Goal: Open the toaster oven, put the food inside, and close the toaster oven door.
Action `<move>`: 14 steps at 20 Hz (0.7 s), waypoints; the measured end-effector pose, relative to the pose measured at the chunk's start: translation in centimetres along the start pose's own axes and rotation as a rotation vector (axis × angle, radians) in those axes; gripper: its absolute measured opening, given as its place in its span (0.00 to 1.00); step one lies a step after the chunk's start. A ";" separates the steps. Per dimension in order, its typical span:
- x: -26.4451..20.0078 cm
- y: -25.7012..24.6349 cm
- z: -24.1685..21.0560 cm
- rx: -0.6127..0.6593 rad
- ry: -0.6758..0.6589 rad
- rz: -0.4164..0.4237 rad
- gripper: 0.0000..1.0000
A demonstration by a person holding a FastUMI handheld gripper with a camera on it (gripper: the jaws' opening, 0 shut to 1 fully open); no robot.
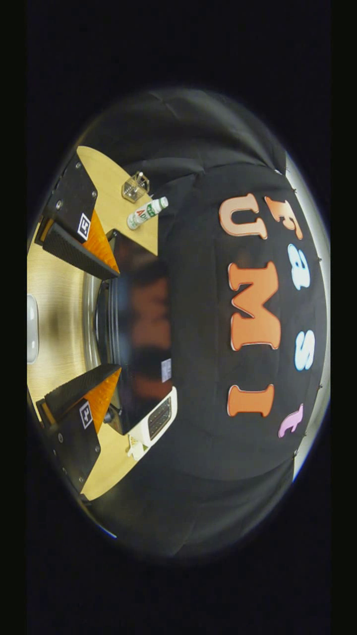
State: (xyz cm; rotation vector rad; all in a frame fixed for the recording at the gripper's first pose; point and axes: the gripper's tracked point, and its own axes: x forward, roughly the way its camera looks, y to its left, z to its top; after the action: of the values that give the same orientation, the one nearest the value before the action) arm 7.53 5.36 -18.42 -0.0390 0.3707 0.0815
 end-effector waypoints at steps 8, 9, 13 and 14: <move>-6.3 0.8 8.2 -0.039 -0.149 0.016 1.00; -7.0 1.1 8.7 -0.042 -0.164 0.021 1.00; -8.9 1.1 9.7 -0.094 -0.207 0.007 1.00; -9.2 1.4 9.8 -0.091 -0.213 0.012 1.00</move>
State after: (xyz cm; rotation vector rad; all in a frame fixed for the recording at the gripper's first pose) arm 2.40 6.61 -5.97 -0.1173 0.1547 0.1134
